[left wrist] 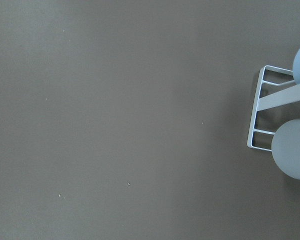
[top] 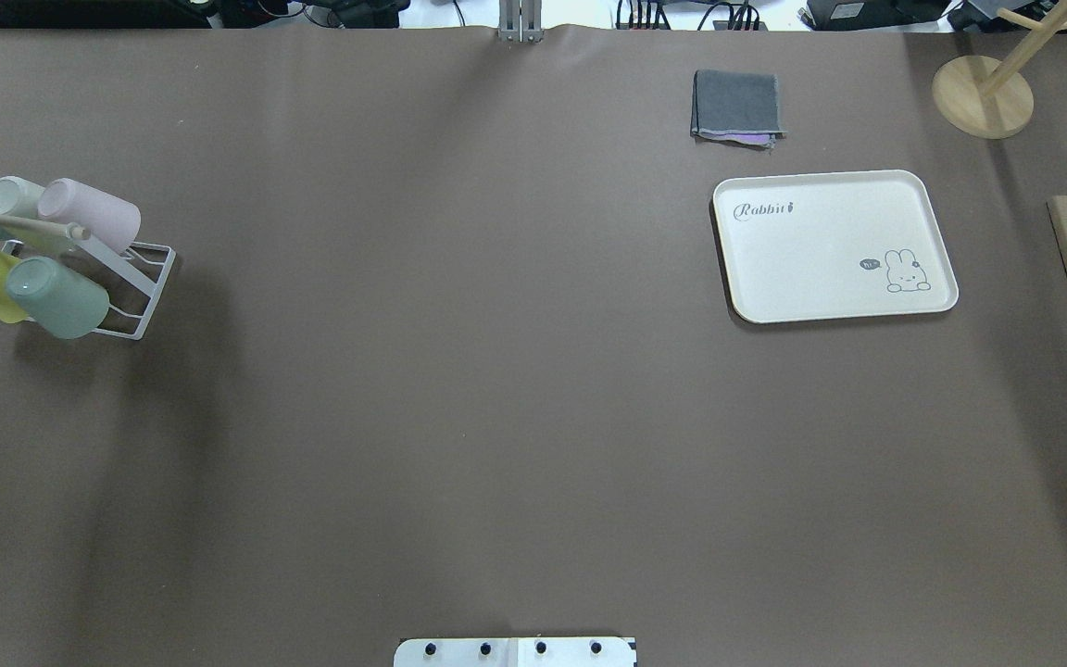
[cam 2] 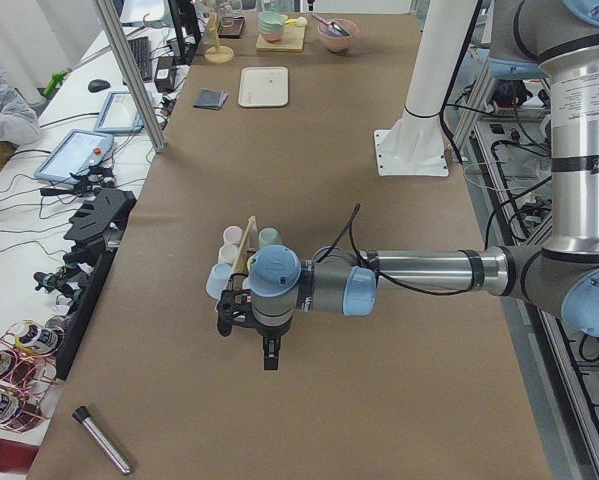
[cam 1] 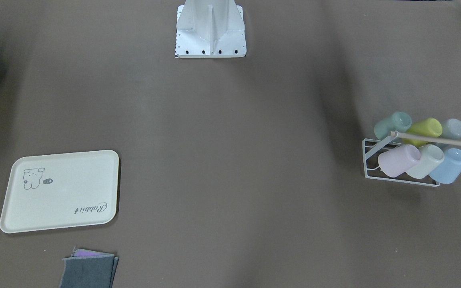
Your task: Pick up and place green cup on tray
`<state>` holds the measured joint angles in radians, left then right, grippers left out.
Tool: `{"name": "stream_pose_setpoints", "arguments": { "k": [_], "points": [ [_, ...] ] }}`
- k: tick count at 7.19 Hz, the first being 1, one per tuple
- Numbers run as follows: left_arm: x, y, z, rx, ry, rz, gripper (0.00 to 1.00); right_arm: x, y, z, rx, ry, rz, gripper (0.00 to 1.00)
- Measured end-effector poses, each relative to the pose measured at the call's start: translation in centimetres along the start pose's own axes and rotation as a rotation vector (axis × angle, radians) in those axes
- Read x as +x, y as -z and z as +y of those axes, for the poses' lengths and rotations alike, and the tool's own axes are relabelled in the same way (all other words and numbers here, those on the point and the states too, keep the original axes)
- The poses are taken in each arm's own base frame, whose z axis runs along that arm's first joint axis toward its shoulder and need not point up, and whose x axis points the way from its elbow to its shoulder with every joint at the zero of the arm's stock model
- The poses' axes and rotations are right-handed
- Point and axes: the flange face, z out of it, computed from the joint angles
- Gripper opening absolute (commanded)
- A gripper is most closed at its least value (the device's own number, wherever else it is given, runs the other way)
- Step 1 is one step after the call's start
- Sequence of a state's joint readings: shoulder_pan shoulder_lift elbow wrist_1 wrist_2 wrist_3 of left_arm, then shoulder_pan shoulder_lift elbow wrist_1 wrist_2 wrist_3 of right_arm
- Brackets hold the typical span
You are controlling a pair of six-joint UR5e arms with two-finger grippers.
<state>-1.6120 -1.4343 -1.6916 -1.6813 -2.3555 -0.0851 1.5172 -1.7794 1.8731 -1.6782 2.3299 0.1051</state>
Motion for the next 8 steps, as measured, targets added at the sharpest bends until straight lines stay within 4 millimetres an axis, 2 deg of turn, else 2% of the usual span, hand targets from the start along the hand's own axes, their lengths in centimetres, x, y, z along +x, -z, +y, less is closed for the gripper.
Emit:
{"name": "stream_pose_setpoints", "arguments": {
  "k": [8],
  "points": [
    [1.5,-0.6,-0.5,-0.046,-0.002,-0.002,0.99,-1.0,1.1,-0.3,0.020,0.010,-0.019,1.00]
  ]
}}
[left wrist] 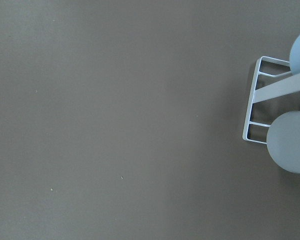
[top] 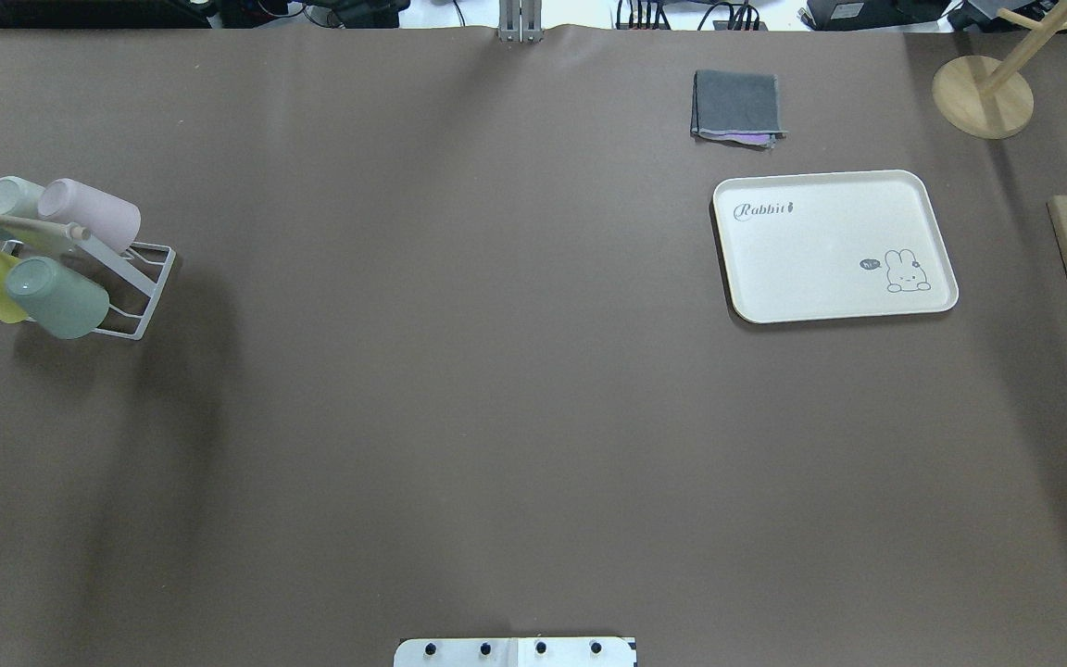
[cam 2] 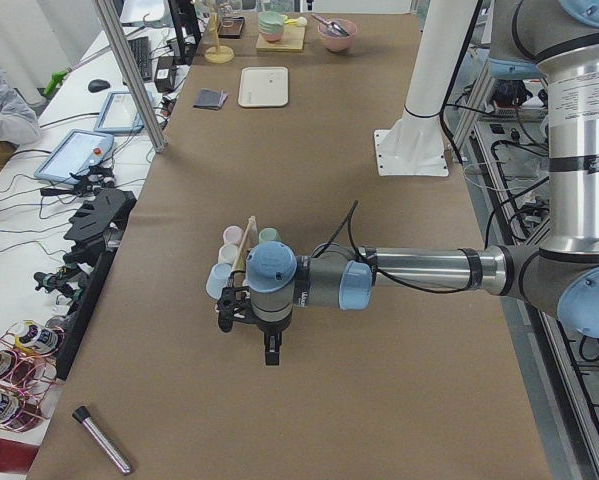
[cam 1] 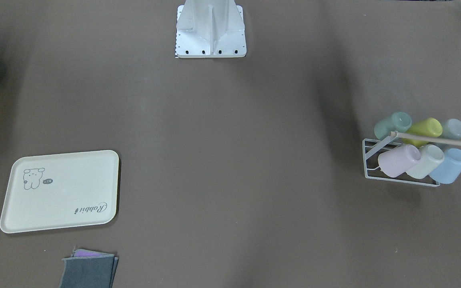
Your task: Pick up and place green cup on tray
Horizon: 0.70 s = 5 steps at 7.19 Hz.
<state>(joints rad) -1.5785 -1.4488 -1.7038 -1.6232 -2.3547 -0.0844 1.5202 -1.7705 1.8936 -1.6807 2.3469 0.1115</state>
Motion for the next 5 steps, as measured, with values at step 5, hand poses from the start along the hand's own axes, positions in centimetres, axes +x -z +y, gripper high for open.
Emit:
{"name": "stream_pose_setpoints", "arguments": {
  "k": [5],
  "points": [
    [0.93,-1.30,-0.25,-0.042,-0.010,-0.004,1.00,0.11,0.27,0.23,0.003,-0.013,0.000,1.00]
  ]
}}
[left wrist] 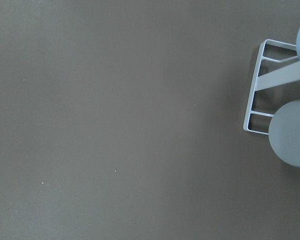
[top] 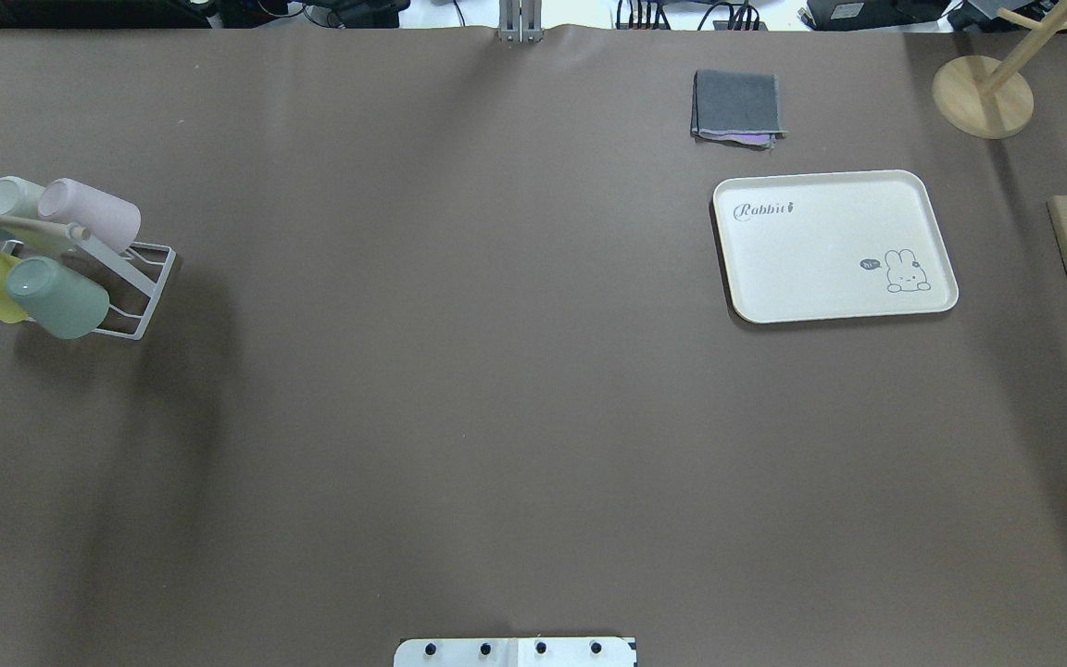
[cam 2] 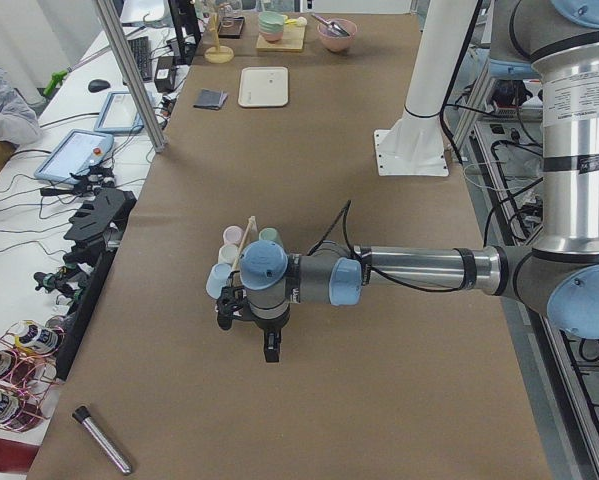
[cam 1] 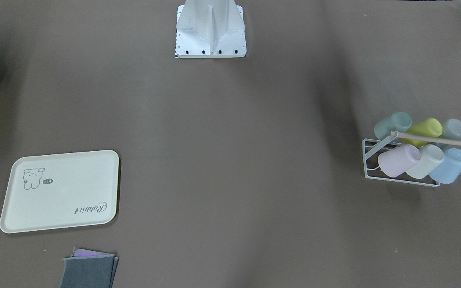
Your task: Pick up and place green cup on tray
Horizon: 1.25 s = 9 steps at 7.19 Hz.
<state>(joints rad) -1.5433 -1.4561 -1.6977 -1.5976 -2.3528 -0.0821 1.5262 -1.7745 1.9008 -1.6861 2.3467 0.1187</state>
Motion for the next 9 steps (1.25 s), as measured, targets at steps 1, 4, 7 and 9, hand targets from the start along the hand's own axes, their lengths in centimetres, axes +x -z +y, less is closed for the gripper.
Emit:
{"name": "stream_pose_setpoints", "arguments": {
  "k": [1,4,7,9],
  "points": [
    [0.9,0.0,-0.2,-0.020,-0.002,0.000,1.00,0.2,-0.2,0.0,-0.003,-0.005,0.001,1.00],
    [10.9,3.5,-0.2,-0.044,-0.137,-0.106,1.00,0.4,-0.3,0.0,-0.003,-0.005,0.003,1.00],
    [22.8,2.3,-0.2,-0.105,-0.412,-0.530,0.99,0.5,-0.3,0.0,-0.001,-0.005,0.004,1.00],
    [29.1,1.2,1.1,-0.178,-0.722,-0.800,0.99,0.5,-0.1,0.0,0.004,-0.007,0.005,1.00]
  ]
}}
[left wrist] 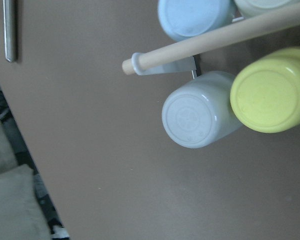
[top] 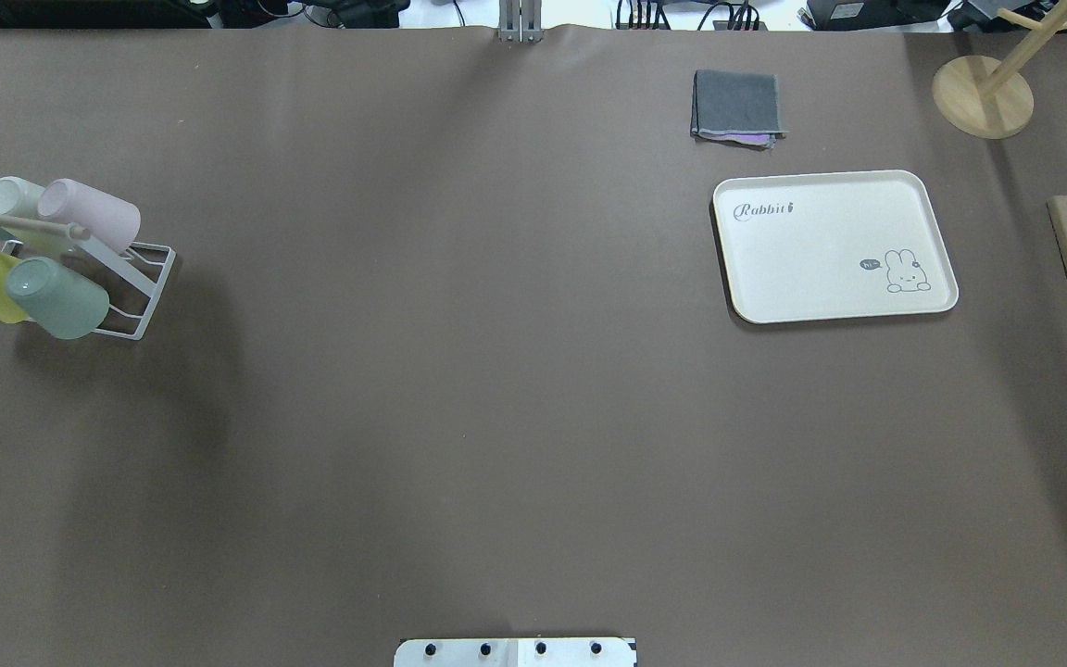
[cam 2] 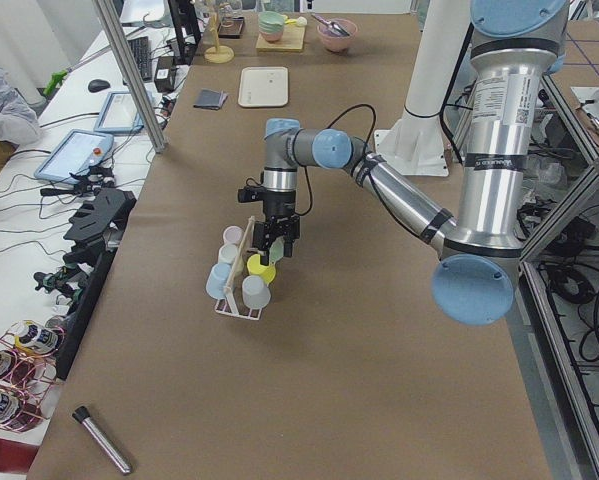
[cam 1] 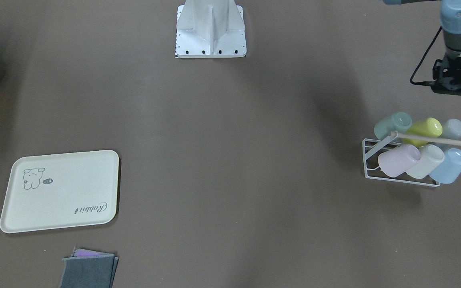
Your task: Pick up and place green cup on tray
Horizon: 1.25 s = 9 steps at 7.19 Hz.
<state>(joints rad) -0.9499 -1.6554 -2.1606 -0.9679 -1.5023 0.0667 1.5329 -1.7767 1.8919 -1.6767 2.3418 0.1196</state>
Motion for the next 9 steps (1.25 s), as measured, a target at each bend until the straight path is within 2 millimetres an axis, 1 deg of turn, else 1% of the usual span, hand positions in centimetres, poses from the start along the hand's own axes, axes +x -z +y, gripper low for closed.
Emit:
{"name": "stream_pose_setpoints", "arguments": {
  "k": [2,4,6,8,9],
  "points": [
    [2.6,1.8,-1.7,-0.028,-0.320,-0.214,0.99,0.2,0.0,0.2,0.000,-0.004,-0.005,1.00],
    [6.0,2.4,-3.5,-0.080,-0.594,-0.420,0.99,0.4,0.3,0.3,0.006,-0.003,-0.009,1.00],
    [10.8,2.6,-5.2,-0.148,-0.779,-0.593,1.00,1.4,0.1,1.5,-0.001,-0.023,-0.027,1.00],
    [14.7,2.3,-8.2,-0.208,-0.897,-0.710,0.99,2.3,-0.1,2.7,-0.006,-0.020,-0.055,1.00],
    [17.2,1.8,-9.2,-0.228,-0.973,-0.749,0.99,2.5,0.0,3.3,-0.006,-0.023,-0.060,1.00]
  ]
}}
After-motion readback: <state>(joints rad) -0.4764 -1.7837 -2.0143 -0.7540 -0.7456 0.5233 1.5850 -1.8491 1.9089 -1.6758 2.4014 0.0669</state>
